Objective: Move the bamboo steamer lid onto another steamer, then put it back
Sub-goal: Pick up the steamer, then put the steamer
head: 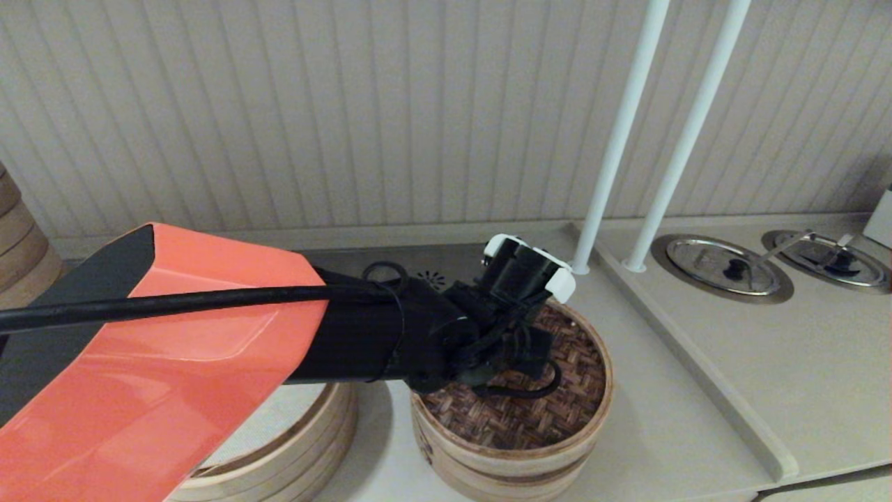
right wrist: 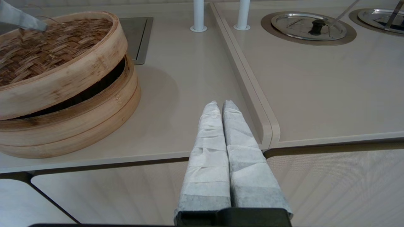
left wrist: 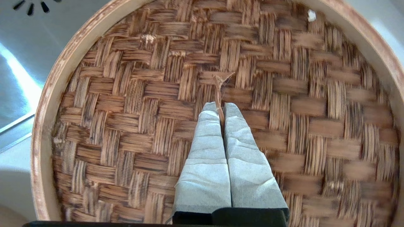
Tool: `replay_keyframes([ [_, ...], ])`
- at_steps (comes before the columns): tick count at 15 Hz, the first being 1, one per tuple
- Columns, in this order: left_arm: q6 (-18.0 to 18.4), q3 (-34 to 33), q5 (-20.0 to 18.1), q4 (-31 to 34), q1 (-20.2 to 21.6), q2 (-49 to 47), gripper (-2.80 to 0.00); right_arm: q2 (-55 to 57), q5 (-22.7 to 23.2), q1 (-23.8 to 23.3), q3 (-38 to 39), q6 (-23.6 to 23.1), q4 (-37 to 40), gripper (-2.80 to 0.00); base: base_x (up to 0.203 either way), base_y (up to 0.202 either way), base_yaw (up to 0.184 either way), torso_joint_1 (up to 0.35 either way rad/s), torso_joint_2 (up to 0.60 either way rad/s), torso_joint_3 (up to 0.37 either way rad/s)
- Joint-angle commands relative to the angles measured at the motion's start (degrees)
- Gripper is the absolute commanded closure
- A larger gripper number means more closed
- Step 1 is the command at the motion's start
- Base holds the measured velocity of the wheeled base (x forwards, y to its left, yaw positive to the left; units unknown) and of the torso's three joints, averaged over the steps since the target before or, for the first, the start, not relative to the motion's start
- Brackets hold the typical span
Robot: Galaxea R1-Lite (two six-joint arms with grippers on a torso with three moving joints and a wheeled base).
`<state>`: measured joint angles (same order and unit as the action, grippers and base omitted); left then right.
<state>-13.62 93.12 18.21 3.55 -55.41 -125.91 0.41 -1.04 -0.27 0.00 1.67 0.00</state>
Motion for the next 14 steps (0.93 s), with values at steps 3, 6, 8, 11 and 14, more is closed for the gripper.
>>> replay_keyframes([
  [3, 1.3, -0.6, 0.2, 0.1, 0.5, 1.0, 0.0, 0.0, 0.0, 0.0, 0.2, 0.0, 0.0, 0.0, 0.0, 0.0, 0.0, 0.0, 0.0, 0.0],
  [6, 1.9, -1.2, 0.2, 0.1, 0.9, 1.2, 0.0, 0.0, 0.0, 0.0, 0.2, 0.0, 0.0, 0.0, 0.0, 0.0, 0.0, 0.0, 0.0, 0.0],
  [8, 2.7, -1.5, 0.2, 0.1, 0.9, 1.3, 0.0, 0.0, 0.0, 0.0, 0.2, 0.0, 0.0, 0.0, 0.0, 0.0, 0.0, 0.0, 0.0, 0.0],
  [11, 2.8, -1.7, 0.2, 0.5, 0.9, 1.8, 0.0, 0.0, 0.0, 0.0, 0.2, 0.0, 0.0, 0.0, 0.0, 0.0, 0.0, 0.0, 0.0, 0.0],
  [14, 3.8, -3.0, 0.1, 0.4, 1.1, 3.1, 0.0, 0.0, 0.0, 0.0, 0.2, 0.0, 0.0, 0.0, 0.0, 0.0, 0.0, 0.0, 0.0, 0.0],
])
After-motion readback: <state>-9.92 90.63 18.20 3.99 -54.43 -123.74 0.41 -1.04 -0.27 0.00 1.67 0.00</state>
